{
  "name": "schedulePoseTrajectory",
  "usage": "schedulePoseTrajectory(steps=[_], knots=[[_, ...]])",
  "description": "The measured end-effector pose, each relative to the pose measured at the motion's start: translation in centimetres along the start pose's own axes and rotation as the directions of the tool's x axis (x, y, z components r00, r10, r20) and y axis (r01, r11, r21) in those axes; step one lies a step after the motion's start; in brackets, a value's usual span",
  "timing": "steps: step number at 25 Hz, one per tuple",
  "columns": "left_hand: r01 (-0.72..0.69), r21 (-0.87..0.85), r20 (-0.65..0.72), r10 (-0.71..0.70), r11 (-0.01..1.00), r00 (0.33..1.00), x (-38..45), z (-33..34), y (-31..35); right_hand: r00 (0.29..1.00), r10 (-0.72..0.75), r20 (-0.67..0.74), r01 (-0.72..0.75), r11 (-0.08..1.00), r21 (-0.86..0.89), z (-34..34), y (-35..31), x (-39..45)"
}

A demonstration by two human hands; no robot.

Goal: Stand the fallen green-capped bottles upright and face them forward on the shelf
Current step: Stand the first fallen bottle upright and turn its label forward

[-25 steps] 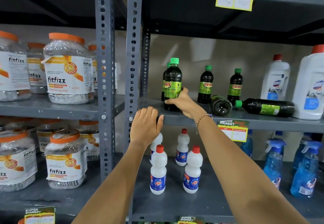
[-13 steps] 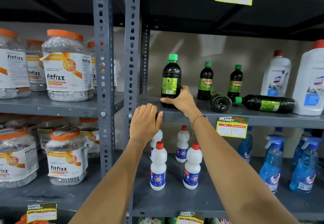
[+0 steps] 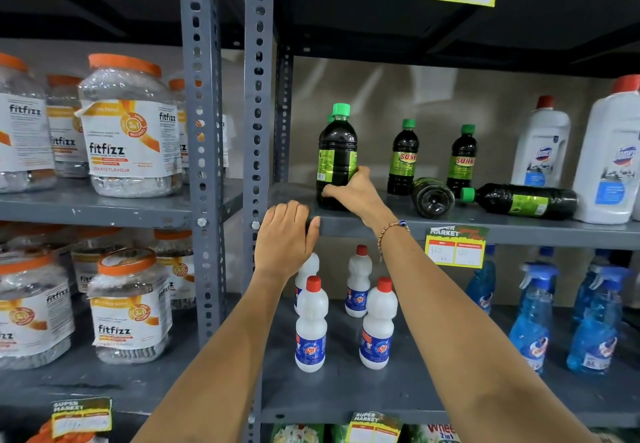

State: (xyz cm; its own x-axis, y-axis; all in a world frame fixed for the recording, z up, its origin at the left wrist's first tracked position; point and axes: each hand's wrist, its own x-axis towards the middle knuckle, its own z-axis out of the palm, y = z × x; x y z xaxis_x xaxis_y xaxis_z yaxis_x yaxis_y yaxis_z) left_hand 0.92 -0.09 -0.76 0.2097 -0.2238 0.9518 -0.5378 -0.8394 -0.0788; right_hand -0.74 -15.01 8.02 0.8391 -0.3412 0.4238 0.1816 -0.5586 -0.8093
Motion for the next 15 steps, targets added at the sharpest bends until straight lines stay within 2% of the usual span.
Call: schedulePoseTrajectory(steps=[2,5,10,13,15], knots=[[0.0,0.004,-0.005,0.0,1.0,1.0,-0.04,0.06,0.0,1.0,0.007,0.0,-0.007,1.0,0.019,-0.08,0.09,-0.08],[0.005,0.0,-0.002,-0.005,1.0,1.0,-0.07,0.03,-0.05,0.994,-0.059,-0.095,0.047,0.991,-0.126,0.38,0.01,-0.48],[0.003,0.014,-0.003,-0.003,1.0,1.0,-0.08,0.1,0.01,1.0,-0.012,0.006,0.012,1.0,0.016,-0.06,-0.02,-0.39],[0.005,0.015,0.012,-0.005,1.0,1.0,-0.02,0.17,-0.04,0.994,-0.069,-0.09,0.059,0.992,-0.11,0.27,0.01,-0.72],[0.007,0.01,0.012,-0.007,1.0,1.0,-0.04,0.15,-0.05,0.996,-0.07,-0.058,0.063,0.991,-0.118,0.36,-0.24,-0.73]])
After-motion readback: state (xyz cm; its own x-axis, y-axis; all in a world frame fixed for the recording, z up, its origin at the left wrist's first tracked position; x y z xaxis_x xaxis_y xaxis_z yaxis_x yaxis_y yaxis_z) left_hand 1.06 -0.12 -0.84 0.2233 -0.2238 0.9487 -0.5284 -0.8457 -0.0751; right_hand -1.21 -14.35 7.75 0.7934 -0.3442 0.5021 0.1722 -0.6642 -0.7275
